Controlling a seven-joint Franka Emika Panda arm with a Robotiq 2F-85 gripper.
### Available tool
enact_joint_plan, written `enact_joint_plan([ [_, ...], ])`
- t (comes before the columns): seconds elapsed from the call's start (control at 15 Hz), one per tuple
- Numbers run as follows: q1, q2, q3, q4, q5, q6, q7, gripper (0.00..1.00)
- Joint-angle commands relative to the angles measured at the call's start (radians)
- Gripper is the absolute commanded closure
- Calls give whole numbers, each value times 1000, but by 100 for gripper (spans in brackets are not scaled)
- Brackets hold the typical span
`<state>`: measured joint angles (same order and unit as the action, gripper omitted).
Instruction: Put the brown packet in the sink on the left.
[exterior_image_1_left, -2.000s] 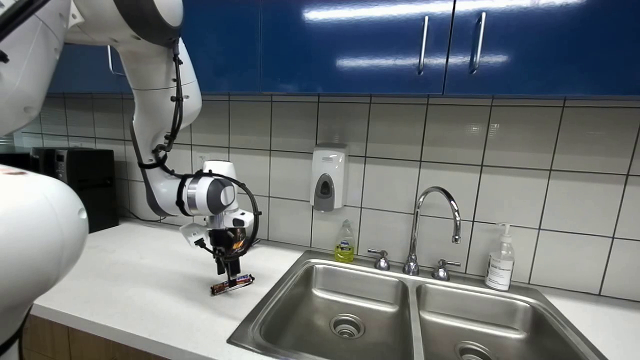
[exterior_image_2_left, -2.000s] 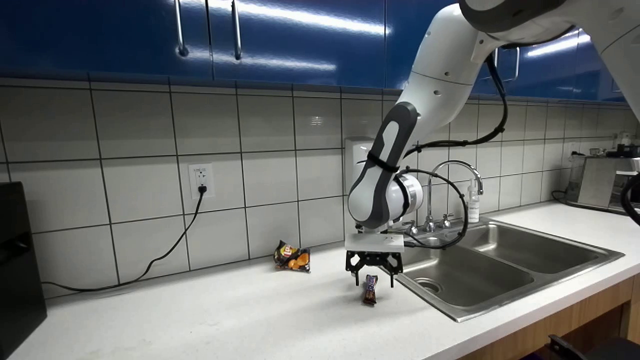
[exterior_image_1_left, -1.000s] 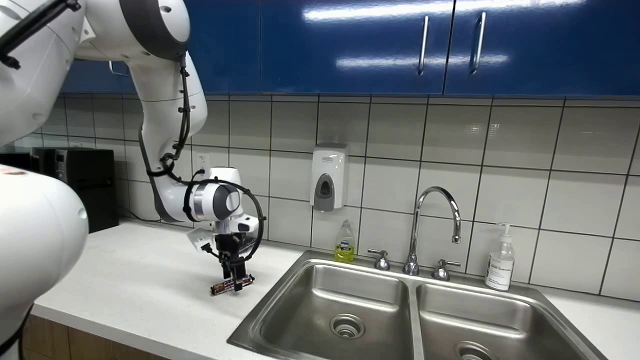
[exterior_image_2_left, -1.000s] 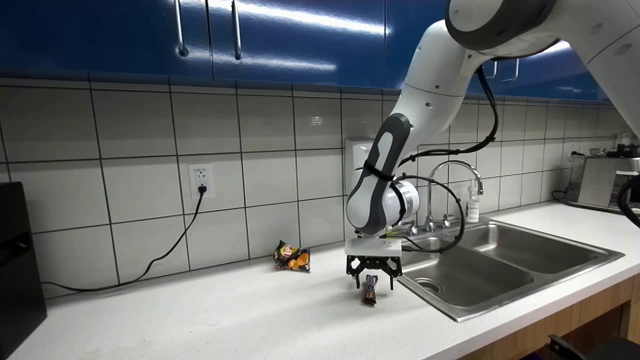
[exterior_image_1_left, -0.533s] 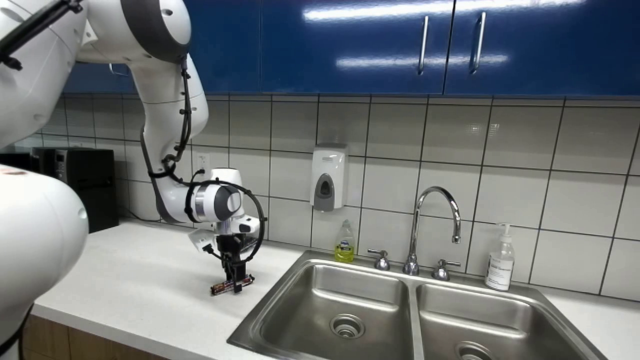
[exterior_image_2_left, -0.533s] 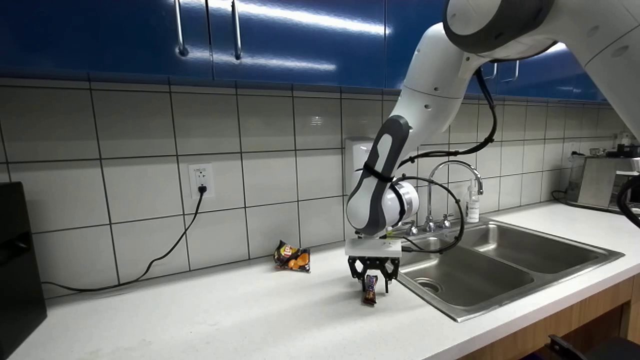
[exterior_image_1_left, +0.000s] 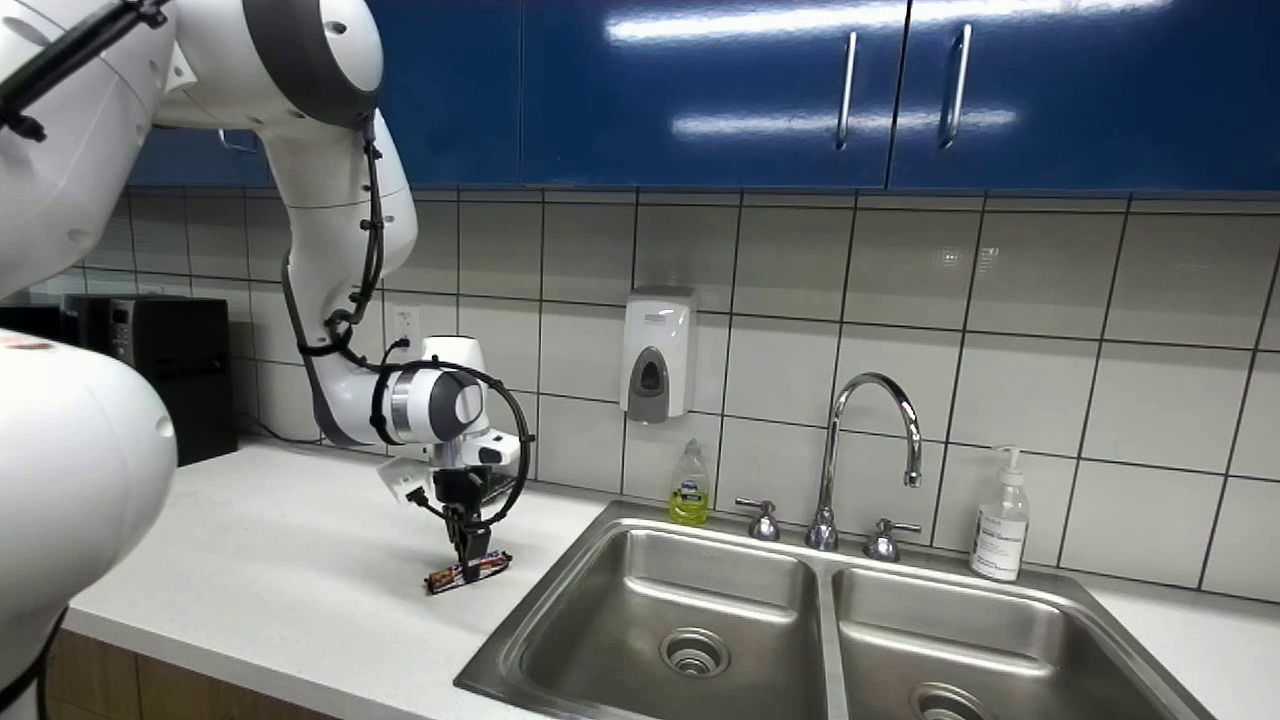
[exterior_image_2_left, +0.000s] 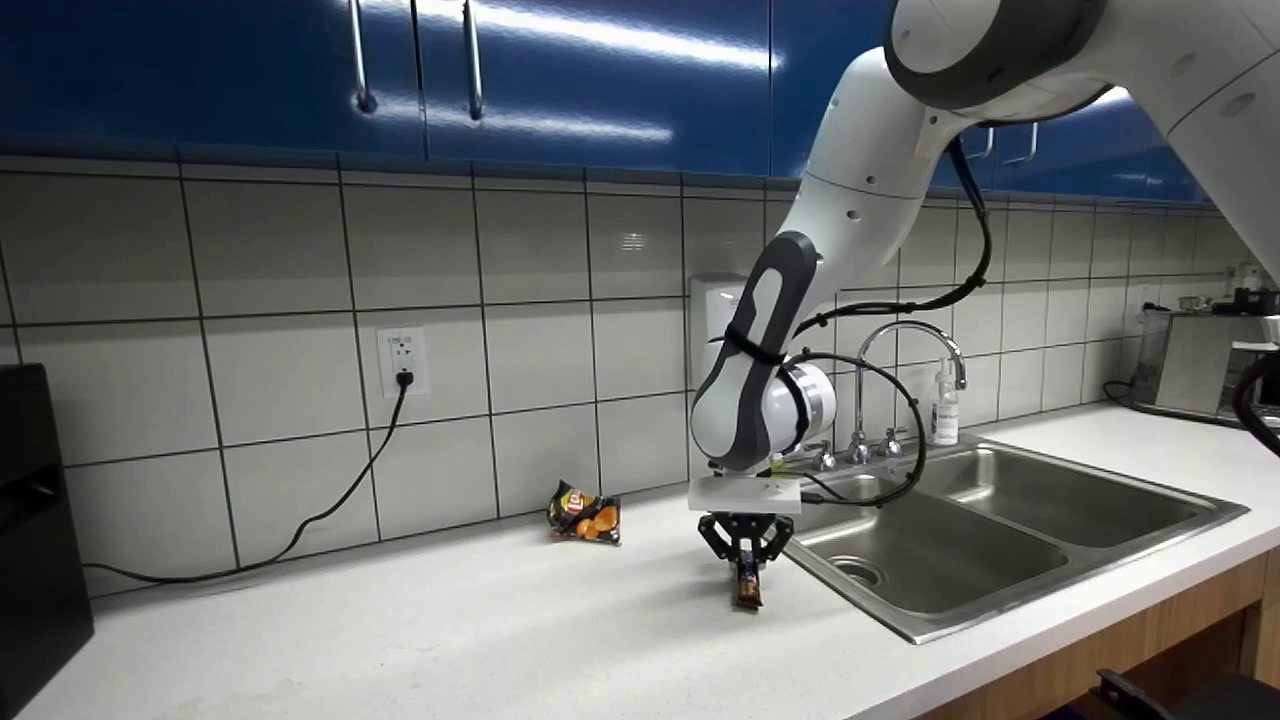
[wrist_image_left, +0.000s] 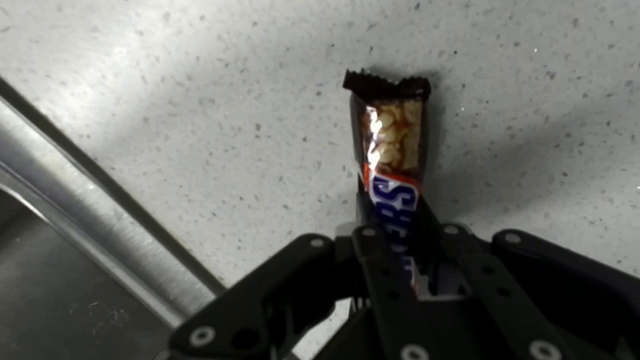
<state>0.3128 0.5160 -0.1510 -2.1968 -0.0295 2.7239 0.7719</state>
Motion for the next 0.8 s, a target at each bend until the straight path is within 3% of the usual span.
enact_joint_plan([
  [0.0, -20, 5, 18, 14, 6, -13, -11, 96],
  [0.53, -12, -87, 11, -1, -11, -32, -21, 96],
  [0.73, -41, -131, 44, -3, 10, -44, -70, 96],
])
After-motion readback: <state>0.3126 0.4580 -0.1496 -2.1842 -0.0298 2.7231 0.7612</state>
